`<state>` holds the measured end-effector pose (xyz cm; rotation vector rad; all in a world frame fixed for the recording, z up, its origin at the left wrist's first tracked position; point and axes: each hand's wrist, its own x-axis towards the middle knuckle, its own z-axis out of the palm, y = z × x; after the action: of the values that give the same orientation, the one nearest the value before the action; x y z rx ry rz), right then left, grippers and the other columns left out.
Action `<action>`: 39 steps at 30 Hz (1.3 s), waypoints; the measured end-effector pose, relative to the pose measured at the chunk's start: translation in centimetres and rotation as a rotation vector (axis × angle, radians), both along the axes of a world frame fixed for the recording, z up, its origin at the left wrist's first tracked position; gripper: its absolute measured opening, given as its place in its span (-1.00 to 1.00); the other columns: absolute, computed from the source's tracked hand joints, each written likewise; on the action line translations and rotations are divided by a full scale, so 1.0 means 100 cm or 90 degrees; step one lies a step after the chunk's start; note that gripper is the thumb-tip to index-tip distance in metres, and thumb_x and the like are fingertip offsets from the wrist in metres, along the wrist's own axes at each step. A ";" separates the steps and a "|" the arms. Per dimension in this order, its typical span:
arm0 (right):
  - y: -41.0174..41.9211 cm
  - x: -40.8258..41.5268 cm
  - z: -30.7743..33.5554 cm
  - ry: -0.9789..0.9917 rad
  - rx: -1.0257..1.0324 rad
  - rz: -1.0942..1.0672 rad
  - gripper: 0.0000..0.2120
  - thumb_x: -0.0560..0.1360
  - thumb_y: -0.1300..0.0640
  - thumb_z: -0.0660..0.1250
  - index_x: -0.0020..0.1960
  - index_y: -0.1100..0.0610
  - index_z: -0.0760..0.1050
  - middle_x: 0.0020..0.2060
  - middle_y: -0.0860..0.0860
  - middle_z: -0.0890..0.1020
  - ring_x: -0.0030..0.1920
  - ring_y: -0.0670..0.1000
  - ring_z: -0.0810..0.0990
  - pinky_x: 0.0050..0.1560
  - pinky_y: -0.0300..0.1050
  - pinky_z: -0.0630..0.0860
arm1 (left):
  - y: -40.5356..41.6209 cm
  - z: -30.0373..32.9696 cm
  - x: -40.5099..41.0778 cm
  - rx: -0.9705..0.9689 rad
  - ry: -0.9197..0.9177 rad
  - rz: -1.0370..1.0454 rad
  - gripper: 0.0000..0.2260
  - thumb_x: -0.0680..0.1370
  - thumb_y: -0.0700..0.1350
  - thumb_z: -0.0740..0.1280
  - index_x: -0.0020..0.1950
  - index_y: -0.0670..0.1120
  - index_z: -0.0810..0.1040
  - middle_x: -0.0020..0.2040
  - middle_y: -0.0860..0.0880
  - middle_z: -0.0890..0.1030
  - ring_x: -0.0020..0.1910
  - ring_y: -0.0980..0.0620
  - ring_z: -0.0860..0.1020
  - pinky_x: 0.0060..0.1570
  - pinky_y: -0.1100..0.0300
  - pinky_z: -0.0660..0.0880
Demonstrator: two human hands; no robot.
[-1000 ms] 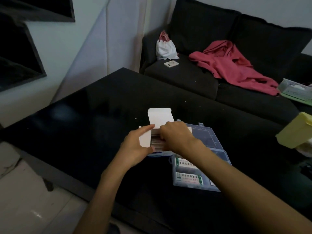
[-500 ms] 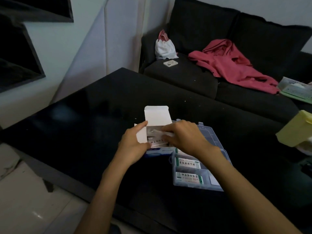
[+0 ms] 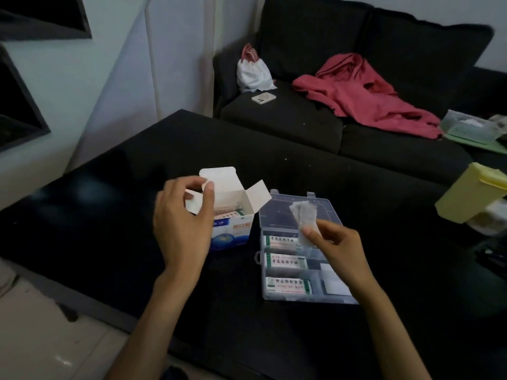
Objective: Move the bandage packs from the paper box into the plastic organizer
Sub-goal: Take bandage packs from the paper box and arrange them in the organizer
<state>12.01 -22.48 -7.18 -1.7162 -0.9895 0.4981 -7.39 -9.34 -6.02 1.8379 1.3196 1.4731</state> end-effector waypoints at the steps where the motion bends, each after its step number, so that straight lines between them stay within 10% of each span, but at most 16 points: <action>1: -0.002 0.001 -0.001 -0.006 -0.001 0.000 -0.81 0.47 0.14 0.39 0.07 -0.01 0.60 -0.13 -0.16 0.69 -0.09 -0.15 0.66 -0.04 -0.17 0.61 | -0.009 0.003 0.006 -0.031 -0.040 -0.047 -0.83 0.55 0.05 0.27 -0.05 -0.02 0.55 -0.11 0.13 0.58 -0.12 0.16 0.55 -0.24 0.36 0.44; 5: -0.003 0.000 0.000 -0.010 0.011 0.012 -0.82 0.46 0.10 0.39 0.03 -0.11 0.56 -0.16 -0.25 0.67 -0.09 -0.21 0.64 -0.10 -0.29 0.57 | -0.037 0.000 0.035 -0.430 -0.052 -0.365 -0.58 0.63 0.10 0.07 -0.22 -0.03 0.62 -0.40 0.07 0.59 -0.50 0.25 0.48 -0.47 0.36 0.37; 8: -0.003 -0.003 0.001 -0.132 -0.011 0.020 -0.78 0.45 0.06 0.40 0.07 -0.13 0.55 -0.18 -0.25 0.63 -0.09 -0.22 0.59 -0.11 -0.35 0.50 | -0.040 0.001 0.045 -0.666 0.017 -0.476 -0.40 0.59 0.26 -0.08 -0.11 -0.05 0.65 -0.34 0.04 0.66 -0.41 0.18 0.53 -0.45 0.32 0.32; 12: 0.000 -0.005 -0.007 -0.460 0.010 0.040 -0.75 0.38 0.16 0.48 0.04 -0.05 0.65 -0.17 -0.13 0.59 -0.14 -0.13 0.48 -0.20 -0.34 0.38 | -0.034 -0.001 0.043 -0.758 -0.029 -0.547 -0.41 0.52 0.34 0.02 0.12 -0.07 0.59 -0.07 -0.04 0.71 -0.14 0.06 0.66 -0.27 0.23 0.46; 17: 0.006 -0.006 -0.014 -0.519 0.000 0.085 -0.67 0.33 0.31 0.50 0.01 -0.01 0.66 -0.11 -0.10 0.58 -0.05 -0.13 0.40 -0.16 -0.38 0.34 | -0.030 -0.007 0.038 -0.700 -0.076 -0.578 -0.81 0.55 -0.08 0.32 0.11 -0.08 0.62 0.00 -0.07 0.69 -0.04 0.05 0.66 -0.15 0.25 0.59; 22: 0.003 -0.006 -0.009 -0.151 -0.037 0.036 -0.40 0.47 0.49 0.16 0.28 -0.12 0.41 0.14 -0.18 0.47 0.15 -0.19 0.41 0.05 -0.40 0.41 | -0.029 -0.011 0.039 -0.608 -0.083 -0.536 -0.78 0.50 -0.24 0.38 0.11 -0.02 0.60 -0.08 -0.01 0.71 -0.11 0.12 0.67 -0.22 0.32 0.58; 26: 0.003 -0.009 0.004 0.256 -0.124 0.016 -0.71 0.54 0.01 0.28 0.23 0.05 0.41 0.01 0.03 0.63 -0.11 -0.05 0.65 -0.20 -0.22 0.58 | -0.030 -0.015 0.041 -0.497 -0.046 -0.524 -0.71 0.48 -0.27 0.41 0.14 -0.01 0.57 -0.06 -0.01 0.70 -0.08 0.07 0.67 -0.13 0.20 0.62; 39: 0.007 -0.011 -0.001 0.364 -0.024 0.048 -0.86 0.46 0.28 0.38 0.02 0.18 0.60 -0.18 0.07 0.71 -0.23 -0.05 0.68 -0.18 -0.30 0.60 | -0.030 -0.019 0.050 -0.480 -0.097 -0.516 -0.83 0.57 -0.21 0.29 0.15 -0.07 0.53 -0.05 -0.02 0.64 -0.16 0.15 0.65 -0.27 0.34 0.57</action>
<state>10.87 -21.80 -7.30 -1.4455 -0.6303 0.9943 -2.42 -12.36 -7.97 1.4237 0.7316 0.5518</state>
